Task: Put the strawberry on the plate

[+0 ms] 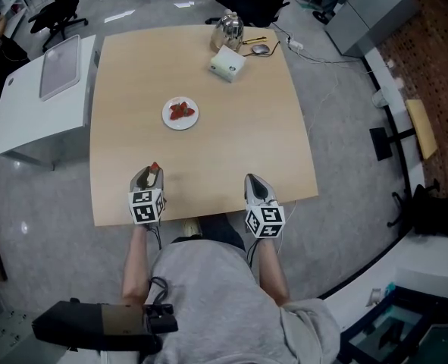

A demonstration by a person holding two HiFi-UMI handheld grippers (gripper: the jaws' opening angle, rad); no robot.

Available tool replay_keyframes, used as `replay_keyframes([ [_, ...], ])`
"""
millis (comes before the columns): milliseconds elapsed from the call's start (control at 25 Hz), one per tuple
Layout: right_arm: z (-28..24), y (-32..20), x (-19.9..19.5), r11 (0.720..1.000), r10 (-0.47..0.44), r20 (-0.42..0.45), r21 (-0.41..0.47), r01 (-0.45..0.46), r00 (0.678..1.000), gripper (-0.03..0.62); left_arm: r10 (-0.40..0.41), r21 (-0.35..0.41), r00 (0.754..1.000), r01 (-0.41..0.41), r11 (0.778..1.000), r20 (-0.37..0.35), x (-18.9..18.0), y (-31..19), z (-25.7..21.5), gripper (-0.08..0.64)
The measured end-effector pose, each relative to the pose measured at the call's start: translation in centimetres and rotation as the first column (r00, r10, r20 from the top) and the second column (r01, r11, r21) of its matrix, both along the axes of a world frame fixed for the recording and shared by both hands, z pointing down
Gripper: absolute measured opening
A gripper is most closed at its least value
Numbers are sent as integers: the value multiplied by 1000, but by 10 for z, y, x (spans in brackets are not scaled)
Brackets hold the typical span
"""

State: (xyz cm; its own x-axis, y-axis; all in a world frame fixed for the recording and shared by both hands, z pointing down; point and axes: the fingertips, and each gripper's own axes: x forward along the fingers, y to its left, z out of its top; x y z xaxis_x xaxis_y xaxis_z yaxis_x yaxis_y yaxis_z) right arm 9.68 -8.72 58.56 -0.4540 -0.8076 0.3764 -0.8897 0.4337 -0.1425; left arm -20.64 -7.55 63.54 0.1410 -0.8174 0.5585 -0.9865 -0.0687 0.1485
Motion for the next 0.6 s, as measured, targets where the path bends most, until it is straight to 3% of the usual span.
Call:
replay_keyframes([
  [600, 12, -61, 22, 999, 23, -4, -26, -23, 1000, 6, 60, 24, 998, -59, 998, -6, 39, -72, -9, 170],
])
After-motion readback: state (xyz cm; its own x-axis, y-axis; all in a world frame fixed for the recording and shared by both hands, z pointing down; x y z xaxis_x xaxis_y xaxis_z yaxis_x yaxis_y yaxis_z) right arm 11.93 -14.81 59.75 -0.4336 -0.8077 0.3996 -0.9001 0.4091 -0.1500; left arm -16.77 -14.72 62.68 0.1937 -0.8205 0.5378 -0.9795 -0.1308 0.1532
